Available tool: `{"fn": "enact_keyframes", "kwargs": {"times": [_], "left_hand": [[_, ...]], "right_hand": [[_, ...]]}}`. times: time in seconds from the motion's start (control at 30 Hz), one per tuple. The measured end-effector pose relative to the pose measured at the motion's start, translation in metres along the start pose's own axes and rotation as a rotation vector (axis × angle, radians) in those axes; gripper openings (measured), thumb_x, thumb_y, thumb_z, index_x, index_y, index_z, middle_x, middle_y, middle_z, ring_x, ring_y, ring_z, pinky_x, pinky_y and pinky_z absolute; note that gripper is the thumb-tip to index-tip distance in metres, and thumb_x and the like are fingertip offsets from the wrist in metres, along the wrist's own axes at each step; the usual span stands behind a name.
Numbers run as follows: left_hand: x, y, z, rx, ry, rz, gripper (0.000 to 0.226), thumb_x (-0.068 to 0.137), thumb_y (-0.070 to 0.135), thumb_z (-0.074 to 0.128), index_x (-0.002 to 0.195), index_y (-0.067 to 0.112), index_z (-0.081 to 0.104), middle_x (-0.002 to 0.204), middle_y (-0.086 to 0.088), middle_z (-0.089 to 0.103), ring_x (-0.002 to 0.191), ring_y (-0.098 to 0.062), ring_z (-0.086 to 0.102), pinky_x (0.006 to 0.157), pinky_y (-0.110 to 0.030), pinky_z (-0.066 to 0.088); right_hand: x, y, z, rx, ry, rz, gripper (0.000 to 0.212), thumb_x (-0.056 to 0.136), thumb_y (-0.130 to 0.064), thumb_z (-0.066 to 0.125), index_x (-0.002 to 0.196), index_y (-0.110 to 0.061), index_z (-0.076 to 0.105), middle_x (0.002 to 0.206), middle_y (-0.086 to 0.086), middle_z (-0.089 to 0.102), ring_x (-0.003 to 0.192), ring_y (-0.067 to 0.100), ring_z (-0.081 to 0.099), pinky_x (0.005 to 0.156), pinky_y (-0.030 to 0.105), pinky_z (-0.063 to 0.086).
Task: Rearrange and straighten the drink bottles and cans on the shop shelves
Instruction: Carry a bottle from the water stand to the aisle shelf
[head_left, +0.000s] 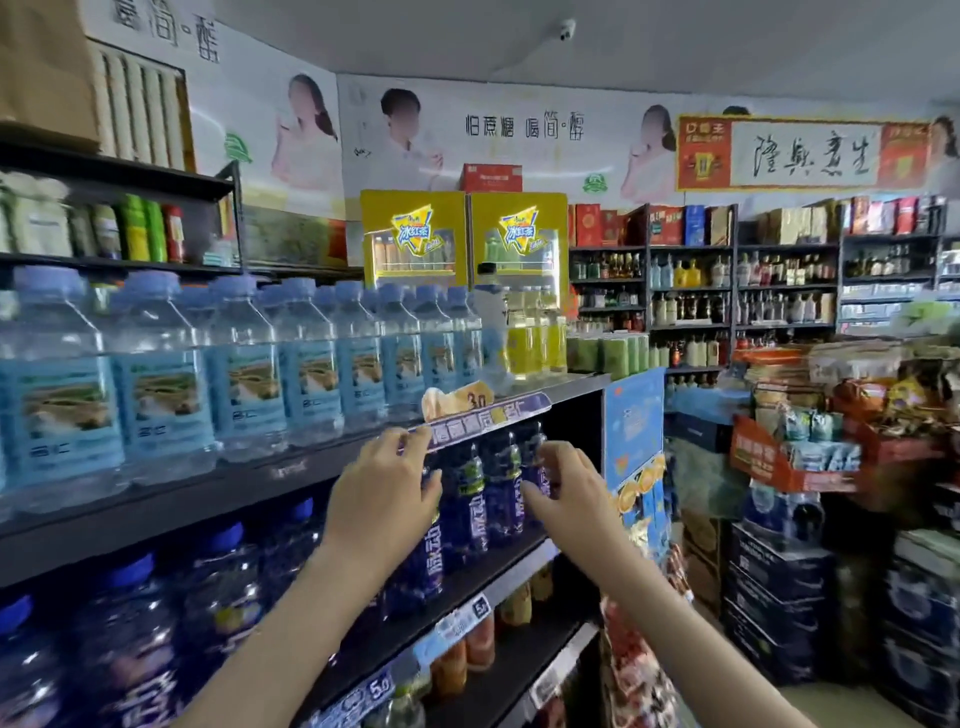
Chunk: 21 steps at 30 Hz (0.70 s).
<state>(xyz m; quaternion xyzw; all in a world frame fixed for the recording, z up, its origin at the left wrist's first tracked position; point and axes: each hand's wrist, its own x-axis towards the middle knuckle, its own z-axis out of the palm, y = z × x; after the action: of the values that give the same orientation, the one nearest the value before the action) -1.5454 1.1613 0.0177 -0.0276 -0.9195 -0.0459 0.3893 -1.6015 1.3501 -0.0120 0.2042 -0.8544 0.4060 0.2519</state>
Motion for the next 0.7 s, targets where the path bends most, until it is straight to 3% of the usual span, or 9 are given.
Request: {"fn": "enact_keyframes", "kwargs": {"times": [0.13, 0.23, 0.33, 0.47, 0.6, 0.7], "left_hand": [[0.038, 0.014, 0.033, 0.115, 0.043, -0.048, 0.053, 0.099, 0.036, 0.042, 0.149, 0.023, 0.028, 0.139, -0.002, 0.046, 0.124, -0.021, 0.045, 0.096, -0.032, 0.044], [0.066, 0.015, 0.051, 0.190, 0.102, -0.031, 0.046, 0.094, 0.029, 0.055, 0.138, 0.015, 0.047, 0.131, -0.010, 0.053, 0.118, -0.027, 0.052, 0.090, -0.037, 0.048], [0.094, 0.012, 0.072, 0.299, 0.210, 0.020, 0.045, 0.074, 0.019, 0.079, 0.114, 0.004, 0.065, 0.115, -0.022, 0.062, 0.104, -0.039, 0.062, 0.080, -0.046, 0.055], [0.133, 0.007, 0.099, 0.408, 0.285, 0.064, 0.052, 0.064, 0.015, 0.085, 0.110, 0.000, 0.066, 0.113, -0.026, 0.060, 0.105, -0.042, 0.059, 0.090, -0.052, 0.049], [0.153, 0.007, 0.119, 0.454, 0.314, 0.035, 0.049, 0.064, 0.010, 0.082, 0.110, 0.001, 0.066, 0.119, -0.023, 0.058, 0.108, -0.042, 0.054, 0.092, -0.051, 0.048], [0.160, 0.008, 0.127, 0.481, 0.333, 0.001, 0.049, 0.064, 0.009, 0.081, 0.111, 0.003, 0.067, 0.123, -0.022, 0.057, 0.111, -0.042, 0.052, 0.092, -0.051, 0.048]], "right_hand": [[0.074, 0.036, 0.000, 0.042, -0.002, -0.012, 0.042, 0.093, -0.023, 0.060, 0.128, -0.006, 0.046, 0.115, 0.006, 0.050, 0.109, 0.021, 0.049, 0.083, 0.021, 0.033], [0.127, 0.050, 0.015, 0.106, -0.015, 0.010, 0.049, 0.094, -0.026, 0.060, 0.133, -0.003, 0.042, 0.126, 0.010, 0.049, 0.119, 0.026, 0.047, 0.089, 0.027, 0.037], [0.174, 0.058, 0.030, 0.160, 0.000, 0.009, 0.060, 0.093, -0.029, 0.061, 0.139, 0.000, 0.036, 0.135, 0.015, 0.047, 0.125, 0.028, 0.043, 0.096, 0.034, 0.038], [0.228, 0.060, 0.045, 0.269, 0.024, -0.003, 0.079, 0.089, -0.033, 0.067, 0.146, 0.002, 0.025, 0.142, 0.017, 0.043, 0.132, 0.029, 0.041, 0.106, 0.040, 0.038], [0.261, 0.062, 0.056, 0.370, -0.064, -0.026, 0.064, 0.086, -0.029, 0.070, 0.134, -0.006, 0.035, 0.114, 0.008, 0.053, 0.102, 0.022, 0.054, 0.079, 0.031, 0.048], [0.274, 0.068, 0.057, 0.394, -0.161, -0.035, 0.040, 0.087, -0.026, 0.068, 0.110, -0.010, 0.040, 0.092, -0.003, 0.051, 0.081, 0.016, 0.056, 0.060, 0.023, 0.047]]}}
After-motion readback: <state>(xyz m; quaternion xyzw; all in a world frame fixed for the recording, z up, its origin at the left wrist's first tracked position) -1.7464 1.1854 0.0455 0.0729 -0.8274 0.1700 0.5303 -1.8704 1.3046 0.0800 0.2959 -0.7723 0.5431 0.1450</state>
